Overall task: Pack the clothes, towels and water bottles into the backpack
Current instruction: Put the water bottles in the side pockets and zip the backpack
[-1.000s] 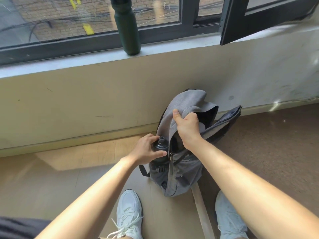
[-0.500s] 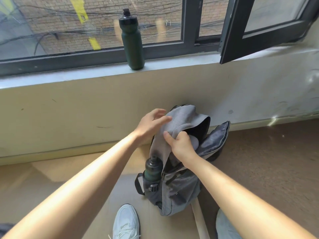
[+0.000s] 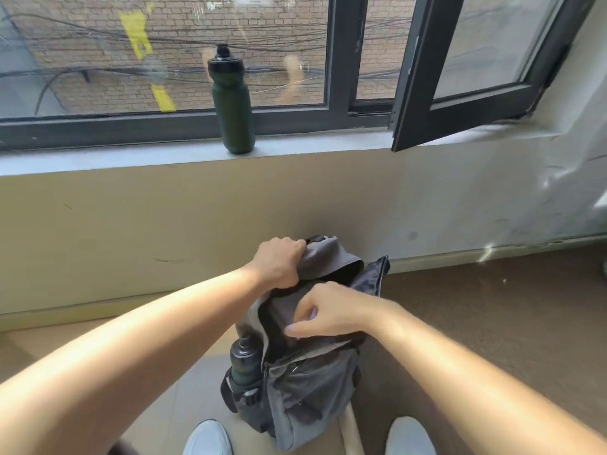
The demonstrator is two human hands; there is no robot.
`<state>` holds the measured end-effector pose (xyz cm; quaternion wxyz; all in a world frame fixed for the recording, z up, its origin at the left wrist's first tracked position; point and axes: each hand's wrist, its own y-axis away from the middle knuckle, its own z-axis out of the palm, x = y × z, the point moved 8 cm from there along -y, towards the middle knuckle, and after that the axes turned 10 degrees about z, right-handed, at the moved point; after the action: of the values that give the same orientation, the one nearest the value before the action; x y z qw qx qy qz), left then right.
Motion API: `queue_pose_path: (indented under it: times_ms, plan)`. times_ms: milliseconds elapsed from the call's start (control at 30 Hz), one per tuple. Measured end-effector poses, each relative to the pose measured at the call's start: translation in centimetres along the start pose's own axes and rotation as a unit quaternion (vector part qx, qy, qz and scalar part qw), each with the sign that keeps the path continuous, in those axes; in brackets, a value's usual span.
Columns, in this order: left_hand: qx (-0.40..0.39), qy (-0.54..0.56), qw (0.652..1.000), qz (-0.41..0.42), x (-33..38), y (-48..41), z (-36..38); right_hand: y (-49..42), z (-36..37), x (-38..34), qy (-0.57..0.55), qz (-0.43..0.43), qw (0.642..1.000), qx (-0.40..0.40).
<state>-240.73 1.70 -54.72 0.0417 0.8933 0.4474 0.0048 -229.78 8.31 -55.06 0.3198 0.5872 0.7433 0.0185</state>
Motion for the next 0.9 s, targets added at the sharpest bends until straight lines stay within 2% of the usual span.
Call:
queue_pose_path:
  times_ms: [67, 167, 267, 367, 500, 700, 800, 900]
  plan:
    - [0.002, 0.000, 1.000, -0.016, -1.5, 0.3, -0.3, 0.3, -2.7, 3.0, 0.091, 0.034, 0.995, -0.034]
    - [0.005, 0.018, 0.999, -0.042, -4.2, 0.7, -0.9, 1.0, -6.1, 9.0, 0.242, 0.108, 0.960, -0.089]
    - [0.026, 0.053, 0.996, -0.067, -6.3, 1.1, -1.5, 0.5, -7.2, 12.7, 0.358, 0.145, 0.921, -0.058]
    - [0.060, 0.088, 0.991, -0.075, -7.4, 1.2, -2.3, -1.2, -7.4, 13.0, 0.274, 0.115, 0.954, 0.051]
    - [0.108, 0.112, 0.985, -0.081, -8.8, 0.8, -3.7, -2.2, -9.7, 9.6, 0.143, 0.072, 0.978, 0.136]
    - [0.204, 0.105, 0.965, -0.124, -12.1, 0.4, -7.5, -2.9, -11.1, 0.4, 0.082, -0.015, 0.983, 0.165]
    - [0.195, 0.124, 0.955, -0.184, -14.1, 0.3, -7.3, -5.1, -10.4, -1.2, 0.075, -0.006, 0.980, 0.185]
    - [0.158, 0.191, 0.957, -0.151, -13.7, -0.4, -6.0, -7.5, -10.1, -0.8, 0.061, 0.034, 0.972, 0.225]
